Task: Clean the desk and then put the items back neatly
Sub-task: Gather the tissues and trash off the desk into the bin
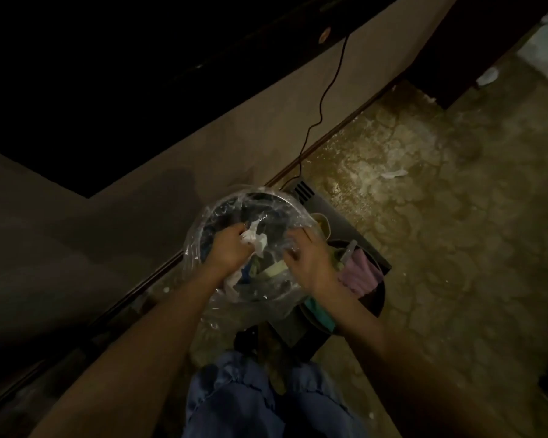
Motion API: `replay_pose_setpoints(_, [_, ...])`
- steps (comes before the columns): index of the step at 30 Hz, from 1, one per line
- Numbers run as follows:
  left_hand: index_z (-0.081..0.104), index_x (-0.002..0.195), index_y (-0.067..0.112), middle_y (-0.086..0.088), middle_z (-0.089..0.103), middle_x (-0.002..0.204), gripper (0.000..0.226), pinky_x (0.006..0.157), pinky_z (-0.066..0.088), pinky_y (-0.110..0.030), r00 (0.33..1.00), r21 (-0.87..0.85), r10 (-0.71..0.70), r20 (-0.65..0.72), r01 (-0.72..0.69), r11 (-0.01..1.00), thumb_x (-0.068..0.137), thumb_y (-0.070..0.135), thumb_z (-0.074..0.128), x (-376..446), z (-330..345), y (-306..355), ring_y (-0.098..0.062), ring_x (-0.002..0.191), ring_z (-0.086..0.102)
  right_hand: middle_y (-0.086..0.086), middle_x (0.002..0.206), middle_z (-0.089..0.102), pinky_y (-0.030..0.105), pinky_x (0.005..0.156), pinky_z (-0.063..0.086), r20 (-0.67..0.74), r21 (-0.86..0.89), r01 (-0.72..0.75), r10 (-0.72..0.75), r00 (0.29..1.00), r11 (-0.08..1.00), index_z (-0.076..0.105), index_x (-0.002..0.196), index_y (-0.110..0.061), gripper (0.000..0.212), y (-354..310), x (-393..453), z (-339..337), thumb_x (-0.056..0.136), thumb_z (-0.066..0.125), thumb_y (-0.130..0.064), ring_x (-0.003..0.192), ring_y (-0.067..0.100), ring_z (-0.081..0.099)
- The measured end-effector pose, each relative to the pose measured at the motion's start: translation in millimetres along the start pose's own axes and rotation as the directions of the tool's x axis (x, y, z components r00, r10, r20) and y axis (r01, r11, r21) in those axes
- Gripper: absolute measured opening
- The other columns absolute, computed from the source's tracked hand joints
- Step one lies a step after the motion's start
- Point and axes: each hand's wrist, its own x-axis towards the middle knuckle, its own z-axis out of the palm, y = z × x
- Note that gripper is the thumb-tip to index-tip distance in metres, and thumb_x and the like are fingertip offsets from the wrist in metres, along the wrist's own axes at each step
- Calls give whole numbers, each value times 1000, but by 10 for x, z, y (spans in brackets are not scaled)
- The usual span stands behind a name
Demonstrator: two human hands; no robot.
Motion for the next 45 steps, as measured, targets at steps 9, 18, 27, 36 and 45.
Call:
replay_pose_setpoints(9, [62, 112, 4, -10, 62, 116, 24, 91, 41, -27, 978, 178, -87, 191, 53, 983, 96, 16, 49, 358, 209, -207, -25, 109, 58, 7, 132, 49, 30, 105, 37, 538, -225, -82, 194, 820, 971, 49, 131, -11, 42, 108, 312, 416, 89, 57, -11, 120, 22, 50])
replay_pose_setpoints(18, [61, 108, 10, 0, 59, 110, 20, 85, 38, -25, 919, 295, -121, 374, 6, 955, 97, 22, 49, 332, 203, -343, -16, 100, 53, 11, 121, 60, 35, 100, 44, 702, -285, -73, 260, 663, 956, 59, 118, -8, 26, 84, 450, 532, 94, 50, -12, 106, 24, 58])
replay_pose_setpoints(27, [60, 120, 6, -14, 62, 119, 34, 89, 45, -30, 994, 316, -4, 106, -30, 948, 88, 17, 63, -136, -341, 228, -26, 108, 58, 17, 123, 56, 27, 87, 41, 561, -169, 24, 77, 824, 985, 50, 128, -2, 41, -302, 423, -565, 90, 61, -10, 114, 29, 53])
replay_pose_setpoints(36, [60, 120, 9, -3, 60, 105, 36, 85, 45, -29, 974, 166, -75, -213, 112, 980, 86, 20, 65, -1518, -377, 421, -18, 98, 57, 5, 98, 57, 35, 86, 49, 576, -97, 219, -124, 808, 971, 57, 117, -6, 36, -566, 11, -1102, 83, 69, -12, 93, 21, 57])
replay_pose_setpoints(45, [59, 119, 11, -3, 61, 117, 37, 88, 47, -27, 810, -84, -382, -446, 387, 918, 85, 20, 68, -3300, -53, -98, -19, 109, 58, 9, 120, 59, 25, 86, 43, 752, -21, 565, -360, 553, 825, 55, 124, -8, 41, -1135, -1002, -859, 85, 67, -16, 109, 21, 56])
